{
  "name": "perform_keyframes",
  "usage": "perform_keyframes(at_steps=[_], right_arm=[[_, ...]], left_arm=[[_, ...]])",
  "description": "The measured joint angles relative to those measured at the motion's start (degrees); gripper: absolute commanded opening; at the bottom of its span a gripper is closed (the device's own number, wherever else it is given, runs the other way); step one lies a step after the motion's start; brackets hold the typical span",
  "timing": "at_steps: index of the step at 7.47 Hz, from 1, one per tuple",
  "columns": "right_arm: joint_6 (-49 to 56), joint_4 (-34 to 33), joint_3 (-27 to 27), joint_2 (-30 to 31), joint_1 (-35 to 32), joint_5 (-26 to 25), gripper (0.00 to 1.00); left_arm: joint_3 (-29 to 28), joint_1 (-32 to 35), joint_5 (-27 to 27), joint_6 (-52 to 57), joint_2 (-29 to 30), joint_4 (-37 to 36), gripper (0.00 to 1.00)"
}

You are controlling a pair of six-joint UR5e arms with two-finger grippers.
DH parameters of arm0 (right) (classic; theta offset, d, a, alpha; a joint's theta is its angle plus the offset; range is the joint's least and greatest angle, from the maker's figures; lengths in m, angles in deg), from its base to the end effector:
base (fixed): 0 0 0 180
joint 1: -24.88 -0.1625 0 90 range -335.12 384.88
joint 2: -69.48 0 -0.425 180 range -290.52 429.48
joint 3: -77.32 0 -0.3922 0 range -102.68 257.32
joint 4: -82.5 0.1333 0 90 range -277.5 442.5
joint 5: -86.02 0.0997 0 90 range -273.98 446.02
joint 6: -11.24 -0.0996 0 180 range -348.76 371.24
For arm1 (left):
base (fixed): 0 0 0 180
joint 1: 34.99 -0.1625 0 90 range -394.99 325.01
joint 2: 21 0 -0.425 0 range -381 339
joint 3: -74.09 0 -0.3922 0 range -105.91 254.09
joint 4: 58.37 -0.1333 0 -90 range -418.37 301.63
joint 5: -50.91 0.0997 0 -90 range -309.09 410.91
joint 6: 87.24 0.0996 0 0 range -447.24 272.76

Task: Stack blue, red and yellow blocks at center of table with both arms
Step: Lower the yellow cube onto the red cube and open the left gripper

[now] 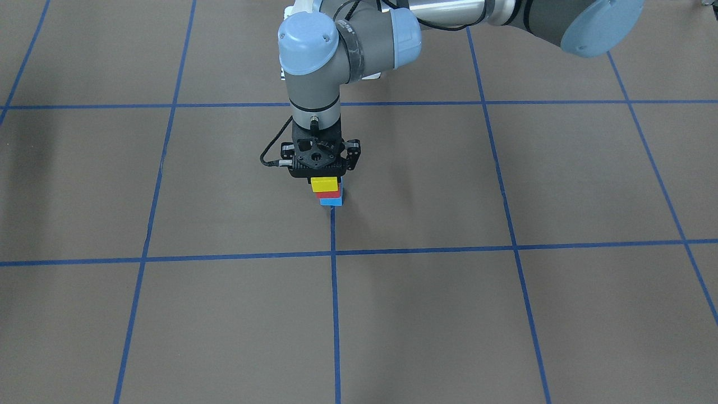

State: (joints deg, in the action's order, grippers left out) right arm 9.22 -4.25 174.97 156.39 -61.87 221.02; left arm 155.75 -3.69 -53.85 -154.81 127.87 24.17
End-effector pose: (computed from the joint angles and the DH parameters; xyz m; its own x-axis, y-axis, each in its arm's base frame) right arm 0.0332 -0.5247 0.5580 0.6978 -0.1765 0.6942 0.0304 0.9756 0.2174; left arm 0.5862 -0.4827 0.0817 0.7119 -0.0011 -0.7022 0.0888 0.9921 0.0885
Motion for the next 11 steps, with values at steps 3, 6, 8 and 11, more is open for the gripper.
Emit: perform_keyframes(at_steps=[3, 6, 8, 11], right_arm=[[0.0, -0.02, -0.06, -0.09, 0.0, -0.07, 1.0], [0.02, -0.01, -0.11, -0.16, 0.0, -0.09, 1.0], [0.08, -0.02, -0.12, -0.16, 0.0, -0.09, 1.0], [0.06, -0.01, -0.09, -0.16, 0.0, -0.09, 1.0]], left_arm=[[0.13, 0.0, 0.0, 0.33, -0.28, 0.18, 0.19], [2.87, -0.01, -0.08, 1.01, -2.7, 0.57, 0.37], [3.79, -0.44, -0.07, 1.06, -3.08, 0.6, 0.34], [3.85, -2.14, 0.15, 1.12, -2.83, 0.62, 0.52]])
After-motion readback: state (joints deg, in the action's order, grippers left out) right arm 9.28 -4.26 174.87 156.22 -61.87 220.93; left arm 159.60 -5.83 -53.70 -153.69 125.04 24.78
